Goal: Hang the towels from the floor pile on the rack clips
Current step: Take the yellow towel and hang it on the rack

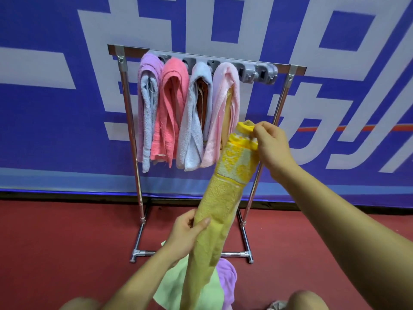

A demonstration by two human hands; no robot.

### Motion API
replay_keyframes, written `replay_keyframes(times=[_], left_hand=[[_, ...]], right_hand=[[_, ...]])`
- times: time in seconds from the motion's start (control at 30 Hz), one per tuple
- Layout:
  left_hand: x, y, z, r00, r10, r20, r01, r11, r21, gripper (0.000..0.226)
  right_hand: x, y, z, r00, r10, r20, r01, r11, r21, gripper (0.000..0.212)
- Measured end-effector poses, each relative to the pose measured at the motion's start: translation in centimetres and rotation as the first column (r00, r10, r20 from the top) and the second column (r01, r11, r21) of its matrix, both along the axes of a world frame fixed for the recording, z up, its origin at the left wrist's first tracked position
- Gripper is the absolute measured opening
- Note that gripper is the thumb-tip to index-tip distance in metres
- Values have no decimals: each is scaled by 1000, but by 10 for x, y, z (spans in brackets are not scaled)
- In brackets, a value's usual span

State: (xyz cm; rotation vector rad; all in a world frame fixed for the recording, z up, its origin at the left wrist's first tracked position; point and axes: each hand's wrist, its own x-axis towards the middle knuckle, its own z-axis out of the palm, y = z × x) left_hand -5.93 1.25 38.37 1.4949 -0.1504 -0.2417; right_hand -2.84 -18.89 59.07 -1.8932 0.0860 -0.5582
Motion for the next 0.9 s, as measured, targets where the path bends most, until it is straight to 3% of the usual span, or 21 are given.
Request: replay_keyframes(times=[0.13,0.23,0.3,0.4,0.5,0.57,0.67,0.73,0.83,0.9], left_hand=[[13,8,6,997,45,58,-47,998,32,10],[23,10,13,993,45,112,-56,993,102,35],[28,10,21,988,17,152,-44,984,173,32],[34,7,35,981,-57,188,8,967,254,20],[36,2,48,975,-141,174,81,946,314,16],[37,0,56,964,-187,187,108,924,367,17],[40,10,61,959,-191,210,89,905,417,14],[41,20,55,969,-149,195,49,896,441,18],[36,30,39,985,-103,140,36,910,414,47],[31,35,31,989,-108,101,65,931,359,53]], right_hand=[[8,-22,-29,988,-152,-28,144,972,-186,35],[10,-29,-59,967,-199,-160,142,939,-312,31],[6,-28,-77,951,-217,-221,110,903,-414,36],[-4,-17,-96,980,-37,-194,-65,867,-495,43],[-11,9,-105,923,269,-275,-376,783,-496,43],[-11,24,-110,860,364,-359,-497,756,-425,44],[-10,37,-117,813,374,-445,-526,801,-287,33],[-12,42,-125,810,356,-465,-515,812,-276,31],[-14,46,-140,823,332,-461,-503,803,-320,38],[-15,44,-145,817,350,-458,-508,813,-285,34]])
